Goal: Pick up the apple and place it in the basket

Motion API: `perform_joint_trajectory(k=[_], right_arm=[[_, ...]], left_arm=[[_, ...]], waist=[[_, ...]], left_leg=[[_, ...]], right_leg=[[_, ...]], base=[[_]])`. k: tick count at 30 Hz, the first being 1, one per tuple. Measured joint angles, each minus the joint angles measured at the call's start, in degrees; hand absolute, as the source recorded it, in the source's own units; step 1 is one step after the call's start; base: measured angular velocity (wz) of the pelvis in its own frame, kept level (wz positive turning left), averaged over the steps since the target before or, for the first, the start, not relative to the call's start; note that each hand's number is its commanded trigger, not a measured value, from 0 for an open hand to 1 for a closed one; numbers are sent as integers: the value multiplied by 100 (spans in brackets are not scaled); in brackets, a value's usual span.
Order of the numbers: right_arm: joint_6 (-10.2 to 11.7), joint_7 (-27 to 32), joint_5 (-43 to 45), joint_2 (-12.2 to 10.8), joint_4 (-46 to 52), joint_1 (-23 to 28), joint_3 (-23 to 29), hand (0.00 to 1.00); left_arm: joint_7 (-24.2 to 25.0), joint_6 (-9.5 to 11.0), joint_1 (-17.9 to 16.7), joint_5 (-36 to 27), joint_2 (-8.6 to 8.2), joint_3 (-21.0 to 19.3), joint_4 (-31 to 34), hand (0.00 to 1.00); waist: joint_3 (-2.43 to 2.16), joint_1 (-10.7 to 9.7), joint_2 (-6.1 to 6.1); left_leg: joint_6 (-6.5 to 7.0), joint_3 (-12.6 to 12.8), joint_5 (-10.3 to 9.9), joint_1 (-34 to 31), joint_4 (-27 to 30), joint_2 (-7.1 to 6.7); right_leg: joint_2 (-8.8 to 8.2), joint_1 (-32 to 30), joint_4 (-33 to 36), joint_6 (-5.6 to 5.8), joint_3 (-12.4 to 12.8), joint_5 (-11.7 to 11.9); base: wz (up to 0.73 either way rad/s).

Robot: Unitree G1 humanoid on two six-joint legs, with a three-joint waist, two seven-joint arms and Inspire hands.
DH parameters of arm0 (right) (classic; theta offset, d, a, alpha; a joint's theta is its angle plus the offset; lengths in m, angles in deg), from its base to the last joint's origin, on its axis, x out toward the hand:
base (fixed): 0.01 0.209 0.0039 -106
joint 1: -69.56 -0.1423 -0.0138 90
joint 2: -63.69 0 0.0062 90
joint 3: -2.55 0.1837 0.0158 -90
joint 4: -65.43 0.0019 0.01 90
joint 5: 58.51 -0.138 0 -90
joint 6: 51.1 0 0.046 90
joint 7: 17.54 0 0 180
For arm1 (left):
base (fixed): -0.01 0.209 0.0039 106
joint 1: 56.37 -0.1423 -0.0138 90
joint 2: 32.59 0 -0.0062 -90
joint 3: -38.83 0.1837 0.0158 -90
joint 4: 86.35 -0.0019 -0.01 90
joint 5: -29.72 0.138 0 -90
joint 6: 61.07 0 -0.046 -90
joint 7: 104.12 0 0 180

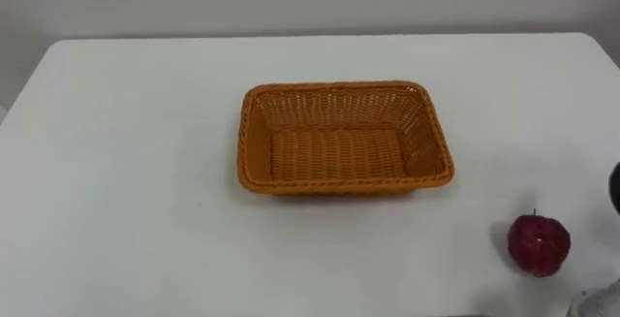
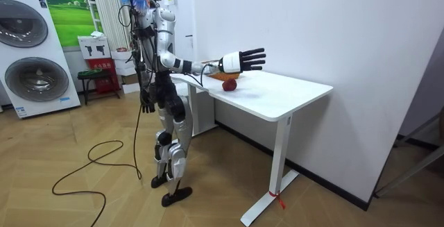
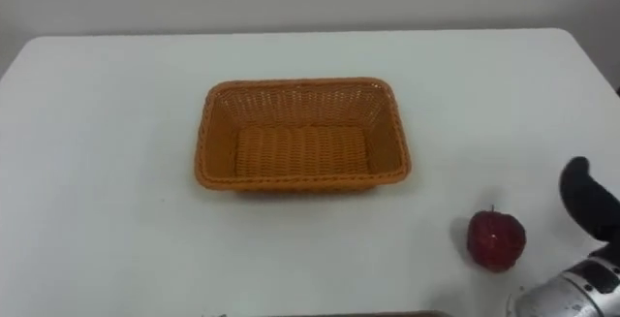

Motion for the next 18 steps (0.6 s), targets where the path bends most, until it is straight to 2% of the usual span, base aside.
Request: perform_joint_trajectory(k=[5,10,12,18], right_arm=[[4,-570,48,0,313,60,-386,0],[13,-902,66,1,565,61,-416,0],[50,-994,66,2,570,61,-448,0],[59,-1443,66,6,570,164,-714,0]], left_arm=[[82,10,119,0,0,67,-96,0],[109,9,202,-21,2,108,-237,0],[112,9,204,-48,9,246,-254,0],[146,9,227,-77,9,310,-255,0]], waist=[[-16,4,51],[-13,-1,29],[-13,3,29],[-15,-20,71]], left_leg=[[0,24,1,1,4,-32],[0,26,2,8,4,-34],[0,26,2,19,3,-35],[0,23,2,18,10,8]], right_leg=[[1,7,-7,0,6,0],[-2,20,-18,0,10,0],[-6,33,-27,1,10,0],[1,87,-91,0,4,16]], base=[[-1],[0],[0],[0]])
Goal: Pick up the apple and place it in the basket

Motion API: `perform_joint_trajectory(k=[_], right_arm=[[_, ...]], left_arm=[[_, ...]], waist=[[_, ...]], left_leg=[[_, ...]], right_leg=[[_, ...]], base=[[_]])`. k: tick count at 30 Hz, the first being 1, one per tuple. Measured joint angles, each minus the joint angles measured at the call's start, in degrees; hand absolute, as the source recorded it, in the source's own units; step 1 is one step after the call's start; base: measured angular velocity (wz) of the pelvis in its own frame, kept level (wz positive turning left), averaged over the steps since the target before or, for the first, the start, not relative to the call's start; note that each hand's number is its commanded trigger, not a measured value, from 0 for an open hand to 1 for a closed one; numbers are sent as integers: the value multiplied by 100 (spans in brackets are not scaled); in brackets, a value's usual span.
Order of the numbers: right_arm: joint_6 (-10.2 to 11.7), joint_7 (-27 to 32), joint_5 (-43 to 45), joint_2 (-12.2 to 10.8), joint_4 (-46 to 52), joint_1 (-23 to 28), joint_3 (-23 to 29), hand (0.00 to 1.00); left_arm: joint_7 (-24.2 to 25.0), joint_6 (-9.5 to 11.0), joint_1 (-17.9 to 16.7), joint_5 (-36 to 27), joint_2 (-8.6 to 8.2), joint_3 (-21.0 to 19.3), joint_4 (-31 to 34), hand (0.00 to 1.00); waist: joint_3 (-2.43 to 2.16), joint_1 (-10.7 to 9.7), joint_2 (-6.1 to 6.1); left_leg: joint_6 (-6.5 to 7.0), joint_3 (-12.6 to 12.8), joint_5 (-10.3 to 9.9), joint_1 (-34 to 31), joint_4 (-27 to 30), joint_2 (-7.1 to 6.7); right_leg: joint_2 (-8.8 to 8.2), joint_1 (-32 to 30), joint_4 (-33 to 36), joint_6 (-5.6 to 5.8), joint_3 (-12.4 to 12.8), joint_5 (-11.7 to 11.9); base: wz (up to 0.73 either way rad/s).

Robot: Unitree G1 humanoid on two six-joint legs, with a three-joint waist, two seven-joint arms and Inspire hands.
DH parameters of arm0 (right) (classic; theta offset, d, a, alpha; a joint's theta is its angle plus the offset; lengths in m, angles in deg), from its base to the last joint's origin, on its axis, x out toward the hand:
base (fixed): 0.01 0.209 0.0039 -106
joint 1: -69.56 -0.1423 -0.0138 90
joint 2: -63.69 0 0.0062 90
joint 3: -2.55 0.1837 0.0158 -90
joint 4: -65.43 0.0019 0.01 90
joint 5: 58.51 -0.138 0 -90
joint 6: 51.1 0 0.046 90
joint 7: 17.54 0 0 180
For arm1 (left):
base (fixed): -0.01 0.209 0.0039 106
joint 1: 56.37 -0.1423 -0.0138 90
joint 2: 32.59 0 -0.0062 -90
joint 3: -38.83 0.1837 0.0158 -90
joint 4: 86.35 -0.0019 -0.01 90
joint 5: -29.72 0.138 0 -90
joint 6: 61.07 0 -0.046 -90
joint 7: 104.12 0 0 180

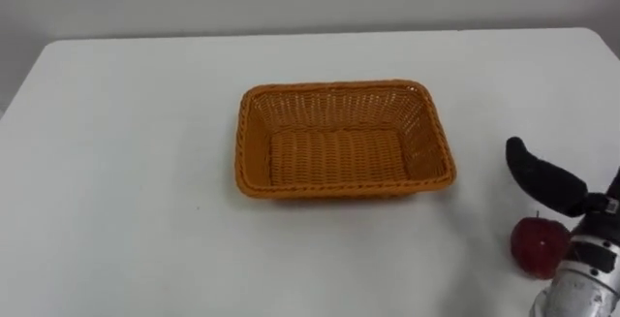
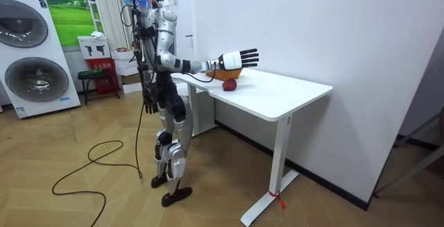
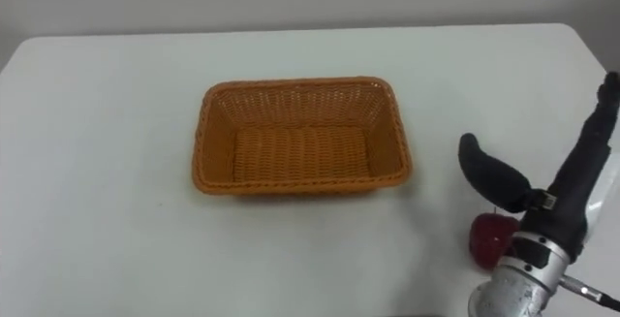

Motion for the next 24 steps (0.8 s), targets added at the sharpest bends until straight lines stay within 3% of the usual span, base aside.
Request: perform_joint_trajectory(k=[13,20,24], right_arm=[[-25,-514,1,-4,-34,597,-536,0],[-23,-603,6,-3,-43,741,-650,0],[110,-599,13,2,-256,746,-701,0]], left_arm=[[85,-4,-1,-264,42,389,3,0],[57,-7,6,-347,147,556,25,0],[12,-7,-4,-472,182,634,46,0]], waist=[[3,-13,-10],[1,-77,6],[-9,-184,3]], left_leg=[[-1,51,0,174,-99,7],[-3,140,-1,173,-110,39],[-3,156,-1,183,-106,41]], right_leg=[[11,109,-10,1,45,1],[47,92,-15,1,147,43],[48,92,-22,1,152,53]], base=[[-2],[-7],[0]])
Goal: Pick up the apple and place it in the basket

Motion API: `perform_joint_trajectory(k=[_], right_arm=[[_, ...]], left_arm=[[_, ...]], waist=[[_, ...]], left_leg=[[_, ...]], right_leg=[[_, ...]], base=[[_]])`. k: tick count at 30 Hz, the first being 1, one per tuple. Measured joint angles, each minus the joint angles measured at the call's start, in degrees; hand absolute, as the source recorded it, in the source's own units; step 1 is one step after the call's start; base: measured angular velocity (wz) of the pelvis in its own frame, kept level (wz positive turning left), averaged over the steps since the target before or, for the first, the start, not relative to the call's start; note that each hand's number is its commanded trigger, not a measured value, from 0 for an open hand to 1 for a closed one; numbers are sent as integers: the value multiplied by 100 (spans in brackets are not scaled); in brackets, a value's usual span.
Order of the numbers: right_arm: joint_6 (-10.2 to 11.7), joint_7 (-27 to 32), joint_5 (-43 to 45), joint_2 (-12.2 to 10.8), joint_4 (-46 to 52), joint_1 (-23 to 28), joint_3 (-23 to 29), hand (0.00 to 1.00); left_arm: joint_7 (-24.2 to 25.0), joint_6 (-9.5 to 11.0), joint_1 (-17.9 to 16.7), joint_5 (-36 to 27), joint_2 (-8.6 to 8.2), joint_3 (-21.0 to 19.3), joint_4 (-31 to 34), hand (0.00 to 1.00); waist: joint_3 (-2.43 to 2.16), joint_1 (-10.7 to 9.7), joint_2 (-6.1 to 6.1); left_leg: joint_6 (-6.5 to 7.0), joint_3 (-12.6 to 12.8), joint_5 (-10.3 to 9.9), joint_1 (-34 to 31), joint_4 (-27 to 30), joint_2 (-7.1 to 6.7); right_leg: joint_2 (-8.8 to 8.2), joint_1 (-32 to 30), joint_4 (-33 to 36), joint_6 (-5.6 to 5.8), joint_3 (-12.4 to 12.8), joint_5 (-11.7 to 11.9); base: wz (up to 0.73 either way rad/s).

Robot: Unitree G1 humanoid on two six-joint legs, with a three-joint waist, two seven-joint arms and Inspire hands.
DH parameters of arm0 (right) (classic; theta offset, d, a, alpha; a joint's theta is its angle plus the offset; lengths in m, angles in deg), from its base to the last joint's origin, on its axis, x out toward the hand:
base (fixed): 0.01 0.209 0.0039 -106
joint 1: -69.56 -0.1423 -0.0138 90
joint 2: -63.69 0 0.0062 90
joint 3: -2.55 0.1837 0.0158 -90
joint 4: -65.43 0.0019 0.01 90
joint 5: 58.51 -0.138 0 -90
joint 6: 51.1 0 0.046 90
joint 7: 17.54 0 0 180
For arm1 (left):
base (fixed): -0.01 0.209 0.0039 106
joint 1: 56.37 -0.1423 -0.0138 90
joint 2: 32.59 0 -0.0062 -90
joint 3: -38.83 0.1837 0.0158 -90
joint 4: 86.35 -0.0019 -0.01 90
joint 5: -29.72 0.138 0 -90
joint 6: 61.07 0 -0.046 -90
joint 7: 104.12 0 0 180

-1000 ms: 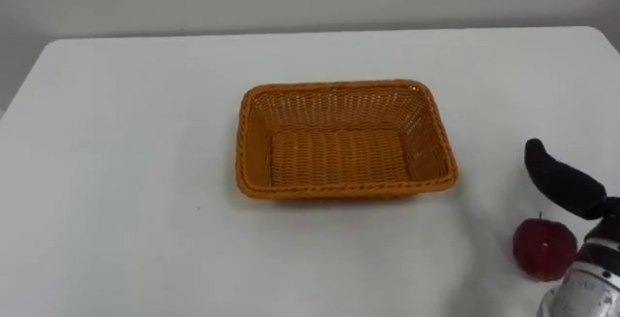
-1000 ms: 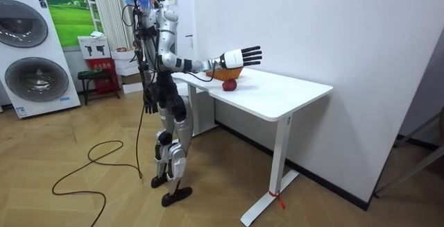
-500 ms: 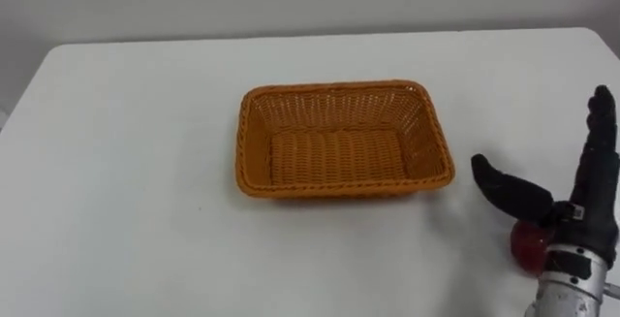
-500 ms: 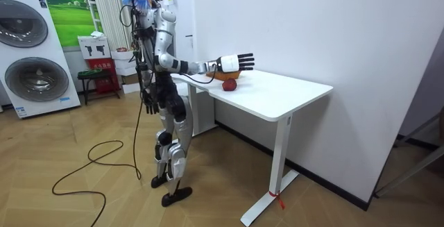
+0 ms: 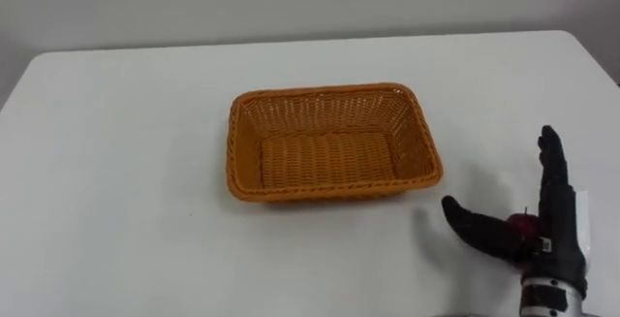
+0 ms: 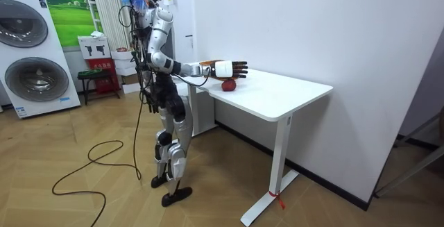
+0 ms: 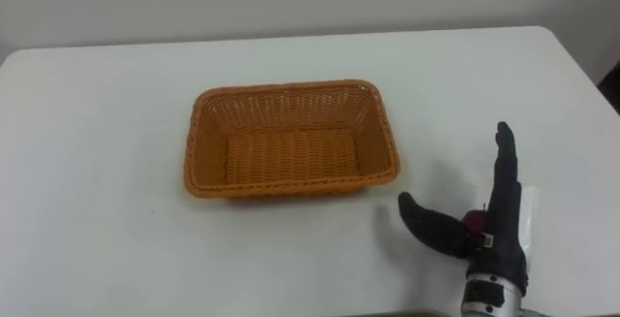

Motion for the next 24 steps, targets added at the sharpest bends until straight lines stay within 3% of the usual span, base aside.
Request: perform_joint_trajectory(k=[6,11,12,15,22,23,24], right_arm=[[329,157,12,-2,-518,-71,120,0],[174,259,-89,-60,-1291,138,364,0],[271,269,-85,-71,-1228,175,357,0],[293,347,-114,-74,-1236,186,366,0],[451,391,-161,-67,-1458,179,336,1],[480,423,-156,-64,-1528,175,317,56],[521,443,-140,-58,-1575,171,302,100]], left_arm=[[-4,2,-2,-19,8,135,43,0],[57,5,-111,-18,-2,132,74,0],[66,4,-166,-19,-10,132,71,0],[69,6,-195,-21,-9,125,73,0],[67,6,-241,-224,-21,129,69,0],[65,6,-243,-224,-22,130,64,0],[65,6,-241,-224,-22,130,59,0]], waist=[[-35,-79,-9],[-90,-114,92],[-87,-141,124],[-81,-138,150],[-64,-115,104],[-64,-116,88],[-65,-117,79]], left_leg=[[0,39,-4,78,-11,10],[1,64,-3,101,-30,15],[1,73,-3,108,-30,15],[1,69,-3,120,-32,16],[-1,77,-4,201,-104,22],[-1,75,-4,199,-100,21],[-1,77,-4,198,-98,21]], right_leg=[[0,28,3,5,1,10],[1,29,2,0,7,24],[1,28,3,0,18,24],[2,39,1,0,18,24],[13,113,-6,-1,31,24],[14,118,-9,-1,34,24],[17,119,-10,-1,37,24]], base=[[-2],[-5],[-4],[-1],[0],[0],[0]])
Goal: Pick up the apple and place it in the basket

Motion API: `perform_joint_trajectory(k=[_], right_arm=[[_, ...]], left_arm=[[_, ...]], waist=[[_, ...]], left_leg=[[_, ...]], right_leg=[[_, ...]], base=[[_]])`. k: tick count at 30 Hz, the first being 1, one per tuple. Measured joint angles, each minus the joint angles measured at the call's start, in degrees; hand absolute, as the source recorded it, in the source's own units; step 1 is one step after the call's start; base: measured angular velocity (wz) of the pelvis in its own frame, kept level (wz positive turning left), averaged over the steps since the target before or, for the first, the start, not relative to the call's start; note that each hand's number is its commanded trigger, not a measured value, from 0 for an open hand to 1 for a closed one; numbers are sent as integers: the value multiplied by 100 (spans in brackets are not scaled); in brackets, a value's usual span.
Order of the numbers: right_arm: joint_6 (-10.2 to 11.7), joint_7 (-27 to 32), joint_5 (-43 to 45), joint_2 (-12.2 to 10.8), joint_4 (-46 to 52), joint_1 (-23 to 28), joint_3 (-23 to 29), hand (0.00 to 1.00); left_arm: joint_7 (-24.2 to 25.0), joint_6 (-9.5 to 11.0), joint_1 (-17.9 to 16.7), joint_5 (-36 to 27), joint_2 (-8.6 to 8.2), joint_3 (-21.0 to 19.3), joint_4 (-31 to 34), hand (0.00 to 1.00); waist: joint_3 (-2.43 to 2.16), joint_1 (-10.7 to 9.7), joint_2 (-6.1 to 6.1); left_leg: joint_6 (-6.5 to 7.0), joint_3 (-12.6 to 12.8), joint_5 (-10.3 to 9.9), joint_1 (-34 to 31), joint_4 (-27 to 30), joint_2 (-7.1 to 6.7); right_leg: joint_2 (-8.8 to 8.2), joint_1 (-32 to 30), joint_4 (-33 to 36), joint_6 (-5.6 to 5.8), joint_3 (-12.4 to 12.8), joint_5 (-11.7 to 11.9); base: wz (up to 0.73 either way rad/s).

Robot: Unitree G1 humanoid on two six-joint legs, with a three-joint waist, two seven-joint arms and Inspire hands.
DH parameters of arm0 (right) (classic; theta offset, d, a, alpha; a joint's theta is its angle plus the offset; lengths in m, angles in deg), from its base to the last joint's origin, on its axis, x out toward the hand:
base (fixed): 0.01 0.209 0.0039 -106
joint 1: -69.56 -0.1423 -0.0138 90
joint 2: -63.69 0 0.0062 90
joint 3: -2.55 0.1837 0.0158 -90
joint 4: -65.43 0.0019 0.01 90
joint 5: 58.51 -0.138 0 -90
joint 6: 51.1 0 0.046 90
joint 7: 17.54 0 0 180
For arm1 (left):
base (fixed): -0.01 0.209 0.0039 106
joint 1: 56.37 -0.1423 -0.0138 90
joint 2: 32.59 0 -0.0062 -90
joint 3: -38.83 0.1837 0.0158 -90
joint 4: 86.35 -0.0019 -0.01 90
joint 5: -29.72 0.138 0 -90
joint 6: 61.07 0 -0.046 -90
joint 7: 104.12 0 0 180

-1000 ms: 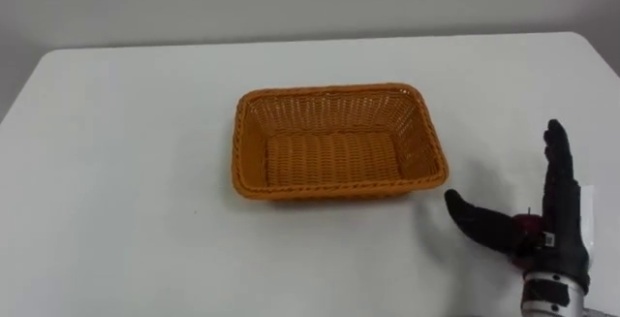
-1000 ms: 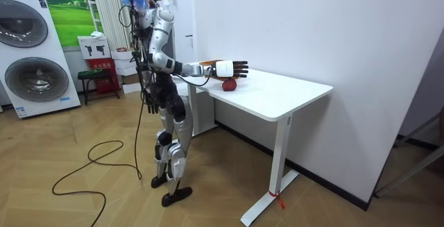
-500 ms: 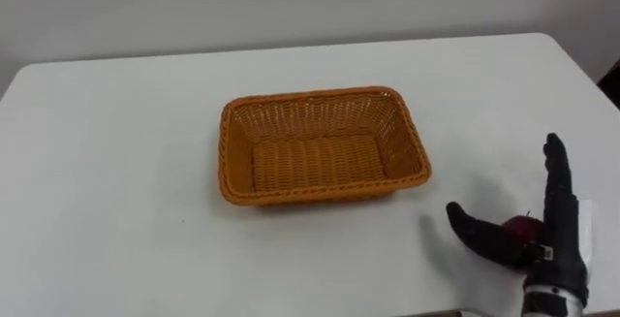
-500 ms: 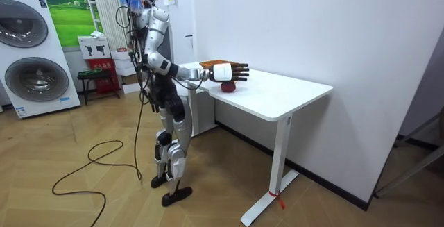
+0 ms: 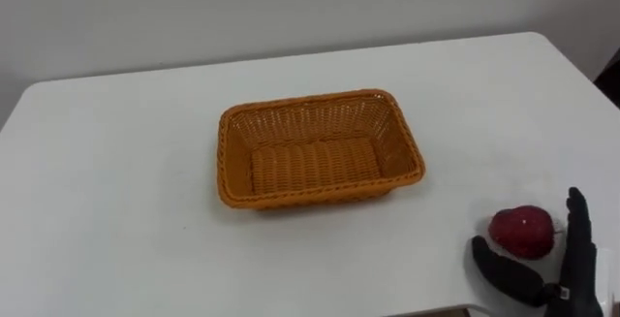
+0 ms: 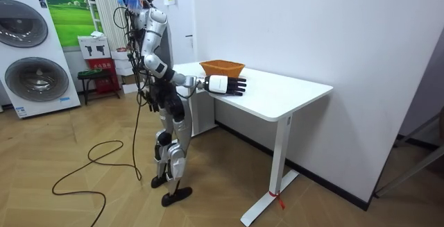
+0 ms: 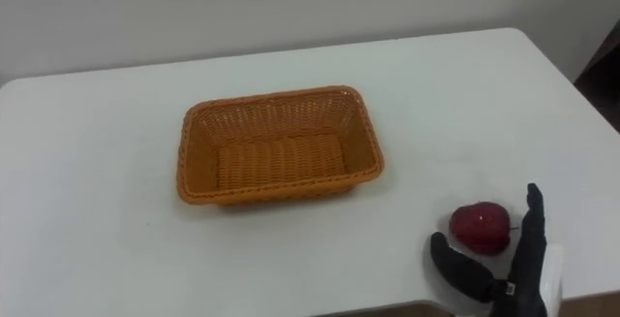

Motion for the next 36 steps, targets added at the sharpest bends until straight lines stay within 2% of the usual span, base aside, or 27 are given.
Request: perform_joint_trajectory(k=[3,8,12,19,28,36], right_arm=[[90,4,69,3,-82,4,-1,100],[100,198,183,51,-175,-9,207,100],[95,367,263,96,-267,-88,355,100],[74,563,308,112,-269,-89,323,100],[-95,369,309,27,220,17,-129,100],[-213,328,140,18,443,3,-347,100]], left_arm=[[0,1,8,0,0,0,-1,0],[0,1,10,-2,1,4,-16,0],[0,2,27,3,1,7,-32,0],[-34,1,26,3,3,106,-35,0],[-16,0,63,0,4,104,55,0],[2,11,78,-10,4,105,-1,0]], waist=[[11,-5,-43],[17,-26,-87],[17,-23,-85],[5,-5,-50],[27,18,-39],[56,146,-37]], left_leg=[[0,0,0,-15,-2,-1],[0,5,0,-9,9,-5],[-7,6,-4,-10,2,-5],[-16,6,-9,-7,-8,12],[-18,13,-11,-12,-11,11],[-18,57,-11,-12,-23,8]], right_leg=[[1,28,-28,0,4,0],[2,58,-88,2,-3,5],[12,60,-103,2,-13,5],[19,81,-167,-6,-19,10],[19,22,-145,-6,5,10],[20,-30,-77,-6,23,10]], base=[[0],[0],[0],[0],[-1],[-2]])
